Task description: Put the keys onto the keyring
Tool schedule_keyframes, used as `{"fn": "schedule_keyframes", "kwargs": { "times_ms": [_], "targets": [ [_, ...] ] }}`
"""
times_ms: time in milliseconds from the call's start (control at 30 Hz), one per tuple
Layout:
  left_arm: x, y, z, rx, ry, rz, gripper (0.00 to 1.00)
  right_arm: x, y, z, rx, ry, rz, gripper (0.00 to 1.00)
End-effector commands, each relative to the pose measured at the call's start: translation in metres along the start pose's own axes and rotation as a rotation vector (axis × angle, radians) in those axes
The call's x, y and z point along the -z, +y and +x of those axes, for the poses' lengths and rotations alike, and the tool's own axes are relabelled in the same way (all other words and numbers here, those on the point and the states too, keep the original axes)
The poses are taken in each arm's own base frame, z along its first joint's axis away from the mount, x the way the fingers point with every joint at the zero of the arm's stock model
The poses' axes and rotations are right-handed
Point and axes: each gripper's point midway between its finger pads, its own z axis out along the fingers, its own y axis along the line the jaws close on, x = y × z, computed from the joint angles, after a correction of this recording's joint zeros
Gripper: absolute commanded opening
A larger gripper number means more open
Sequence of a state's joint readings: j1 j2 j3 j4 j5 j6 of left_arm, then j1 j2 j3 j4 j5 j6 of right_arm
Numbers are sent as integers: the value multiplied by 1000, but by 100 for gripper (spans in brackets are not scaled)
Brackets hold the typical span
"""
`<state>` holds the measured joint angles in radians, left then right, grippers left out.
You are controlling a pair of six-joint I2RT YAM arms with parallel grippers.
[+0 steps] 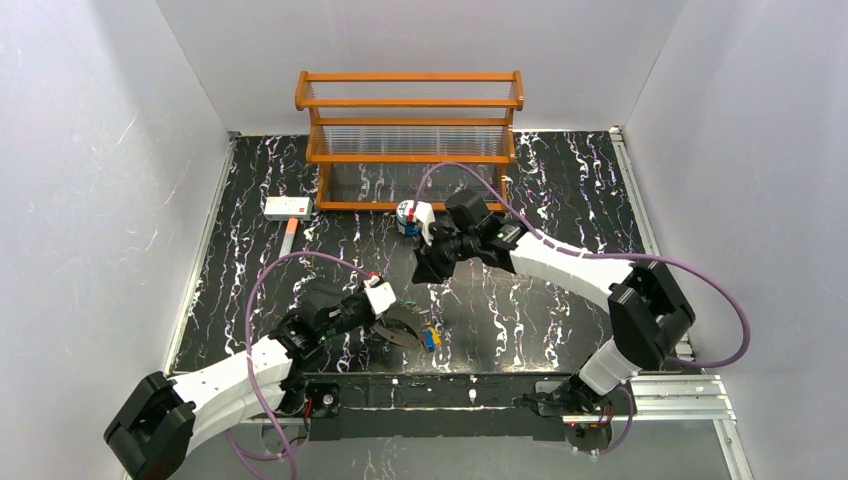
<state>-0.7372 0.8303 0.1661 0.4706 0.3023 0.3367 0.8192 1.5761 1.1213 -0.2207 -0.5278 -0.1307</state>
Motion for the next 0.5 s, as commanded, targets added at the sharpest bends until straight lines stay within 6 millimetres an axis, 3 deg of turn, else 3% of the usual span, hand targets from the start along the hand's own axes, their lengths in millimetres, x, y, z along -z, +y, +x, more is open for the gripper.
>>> {"fn": "schedule_keyframes", "kwargs": {
  "times_ms": [0, 133, 200, 267, 467],
  "targets": [
    [-2, 7, -20, -18, -54, -19, 0, 8, 8, -34, 181, -235, -15, 35],
    [-2, 7, -20, -17, -55, -19, 0, 16, 22, -25, 425, -425, -31, 37],
    [-2, 7, -21, -17, -55, -17, 0, 22, 29, -16, 514, -506, -26, 57],
    [-2, 8, -21, -19, -58, -18, 0, 25, 32, -9, 559, -557, -17, 64],
    [-3, 7, -21, -19, -57, -17, 0, 4, 29, -3, 505, -518, -89, 58]
  ]
}}
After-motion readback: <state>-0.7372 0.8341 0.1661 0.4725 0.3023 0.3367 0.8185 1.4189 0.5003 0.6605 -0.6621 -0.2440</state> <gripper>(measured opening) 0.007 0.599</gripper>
